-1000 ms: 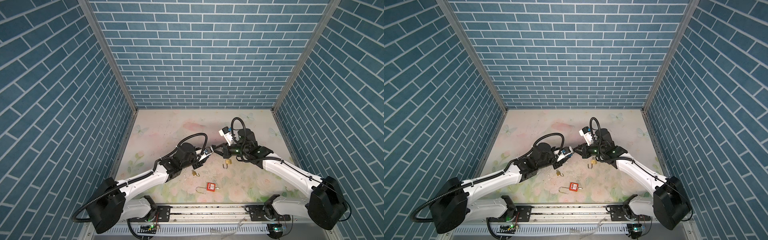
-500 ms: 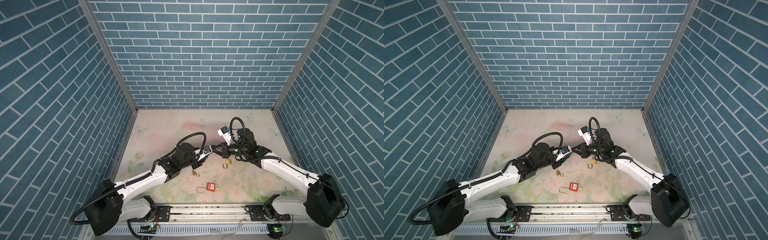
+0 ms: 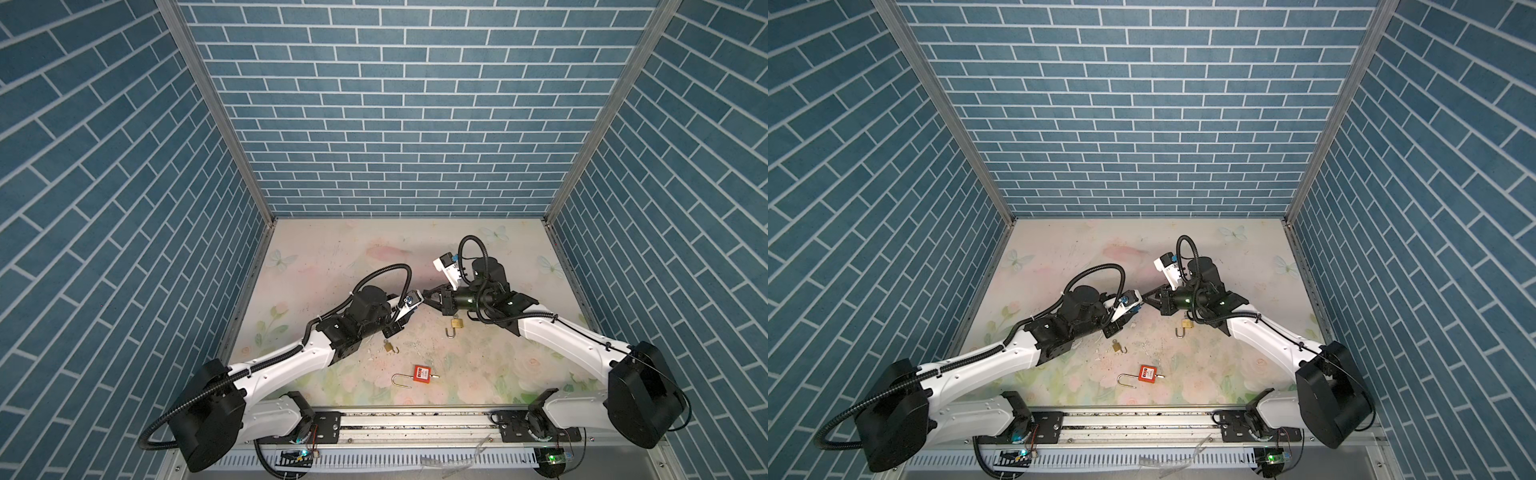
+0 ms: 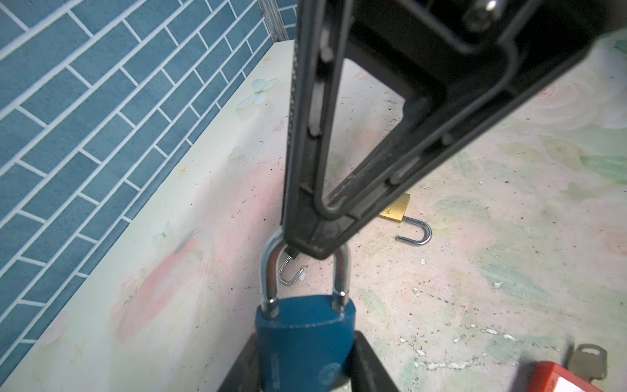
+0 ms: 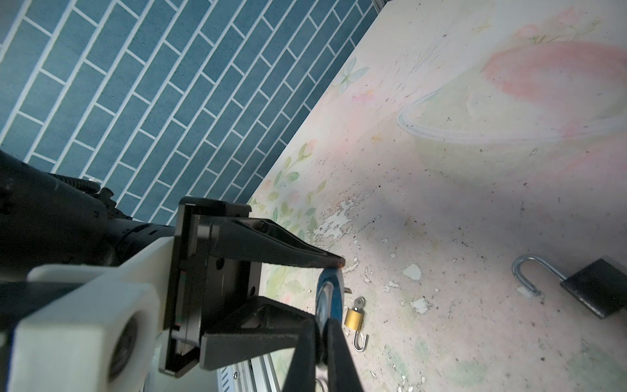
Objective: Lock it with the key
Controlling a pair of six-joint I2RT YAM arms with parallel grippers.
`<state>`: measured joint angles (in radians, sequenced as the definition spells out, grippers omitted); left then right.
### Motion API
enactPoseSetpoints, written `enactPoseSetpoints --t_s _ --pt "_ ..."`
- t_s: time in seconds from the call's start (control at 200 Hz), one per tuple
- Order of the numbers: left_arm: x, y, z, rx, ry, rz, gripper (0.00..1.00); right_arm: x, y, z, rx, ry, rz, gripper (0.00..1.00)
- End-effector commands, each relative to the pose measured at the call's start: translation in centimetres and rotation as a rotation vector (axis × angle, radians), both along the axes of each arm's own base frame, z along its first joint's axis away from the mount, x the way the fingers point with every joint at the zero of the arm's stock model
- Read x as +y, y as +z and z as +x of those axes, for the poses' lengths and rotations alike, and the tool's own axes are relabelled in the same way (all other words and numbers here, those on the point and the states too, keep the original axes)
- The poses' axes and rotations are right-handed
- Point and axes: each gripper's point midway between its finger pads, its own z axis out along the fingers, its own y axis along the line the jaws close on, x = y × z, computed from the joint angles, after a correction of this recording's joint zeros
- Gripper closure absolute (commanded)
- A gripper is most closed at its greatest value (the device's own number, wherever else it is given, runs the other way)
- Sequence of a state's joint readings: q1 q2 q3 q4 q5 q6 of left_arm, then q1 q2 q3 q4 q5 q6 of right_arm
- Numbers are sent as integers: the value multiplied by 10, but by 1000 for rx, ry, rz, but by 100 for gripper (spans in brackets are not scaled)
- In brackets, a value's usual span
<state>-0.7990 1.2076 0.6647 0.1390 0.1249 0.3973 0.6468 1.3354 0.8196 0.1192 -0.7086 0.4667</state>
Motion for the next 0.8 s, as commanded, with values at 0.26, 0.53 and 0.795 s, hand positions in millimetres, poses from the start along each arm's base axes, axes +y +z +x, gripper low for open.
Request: enactPoseSetpoints --t_s 0.26,0.53,0.795 --pt "-29 190 11 -381 -42 -493 100 3 -69 -38 195 74 -130 100" --pt "-25 220 13 -430 -21 -584 100 4 -96 -47 249 84 -174 100" --pt "-23 237 11 -438 -24 -673 100 6 -118 -57 290 104 -204 100"
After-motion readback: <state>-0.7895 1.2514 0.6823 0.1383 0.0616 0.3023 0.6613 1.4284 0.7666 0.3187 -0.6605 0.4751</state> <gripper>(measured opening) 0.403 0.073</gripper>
